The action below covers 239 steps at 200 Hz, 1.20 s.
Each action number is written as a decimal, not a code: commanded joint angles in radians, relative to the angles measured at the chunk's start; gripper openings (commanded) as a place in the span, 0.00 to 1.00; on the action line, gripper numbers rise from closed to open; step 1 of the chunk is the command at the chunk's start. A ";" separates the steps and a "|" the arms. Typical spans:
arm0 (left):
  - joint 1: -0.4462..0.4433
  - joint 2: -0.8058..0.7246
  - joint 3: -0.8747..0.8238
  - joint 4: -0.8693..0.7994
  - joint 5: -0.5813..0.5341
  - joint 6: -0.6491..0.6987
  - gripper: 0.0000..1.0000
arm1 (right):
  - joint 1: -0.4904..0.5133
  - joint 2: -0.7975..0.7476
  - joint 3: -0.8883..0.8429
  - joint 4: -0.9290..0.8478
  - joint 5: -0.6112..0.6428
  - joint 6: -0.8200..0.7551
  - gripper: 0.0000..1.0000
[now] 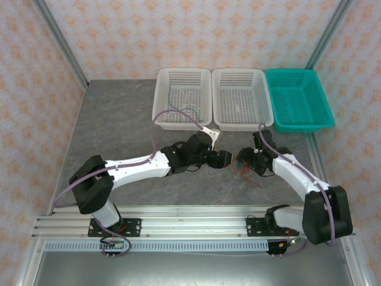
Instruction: Untangle the cables
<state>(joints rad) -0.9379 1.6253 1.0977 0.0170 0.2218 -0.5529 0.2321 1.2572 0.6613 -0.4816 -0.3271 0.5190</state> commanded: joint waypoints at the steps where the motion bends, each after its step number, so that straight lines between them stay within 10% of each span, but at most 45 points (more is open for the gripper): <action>1: 0.002 -0.052 -0.016 0.008 -0.066 -0.007 0.74 | 0.019 0.089 0.027 0.062 0.051 -0.053 0.68; 23: 0.001 -0.076 -0.024 -0.017 -0.086 0.007 0.74 | 0.059 0.168 0.050 0.075 0.107 -0.087 0.61; 56: 0.002 -0.113 -0.030 -0.059 -0.137 0.013 0.74 | 0.111 0.214 0.086 0.040 0.151 -0.152 0.14; 84: 0.022 -0.175 -0.062 -0.120 -0.227 -0.001 0.74 | 0.185 0.149 0.085 0.070 0.086 -0.285 0.02; 210: 0.298 -0.435 -0.377 -0.295 -0.112 -0.149 0.70 | 0.517 0.414 0.206 0.309 -0.338 -0.598 0.00; 239: 0.300 -0.404 -0.437 -0.219 -0.062 -0.203 0.58 | 0.530 0.473 0.242 0.258 -0.290 -0.579 0.22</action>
<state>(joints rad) -0.6456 1.1976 0.7010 -0.2466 0.1028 -0.6945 0.7547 1.7020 0.8654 -0.1780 -0.6186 -0.0433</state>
